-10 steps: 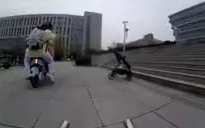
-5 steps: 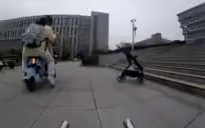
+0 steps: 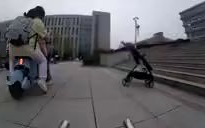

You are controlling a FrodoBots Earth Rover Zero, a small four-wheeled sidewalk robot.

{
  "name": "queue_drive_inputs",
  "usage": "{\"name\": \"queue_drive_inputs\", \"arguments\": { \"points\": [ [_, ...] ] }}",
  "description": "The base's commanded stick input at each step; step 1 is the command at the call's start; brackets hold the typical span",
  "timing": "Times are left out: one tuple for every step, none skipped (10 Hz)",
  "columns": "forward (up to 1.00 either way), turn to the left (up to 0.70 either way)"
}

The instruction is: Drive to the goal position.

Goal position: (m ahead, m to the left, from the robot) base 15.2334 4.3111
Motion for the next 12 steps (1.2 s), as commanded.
{"name": "queue_drive_inputs", "arguments": {
  "points": [
    [0.85, 0.0],
    [0.85, 0.11],
    [0.85, 0.34],
    [0.85, 0.34],
    [0.85, 0.34],
    [0.85, 0.34],
    [0.85, 0.34],
    [0.85, 0.3],
    [0.85, 0.0],
    [0.85, 0.0],
    [0.85, 0.0],
    [0.85, 0.0]
  ]
}}
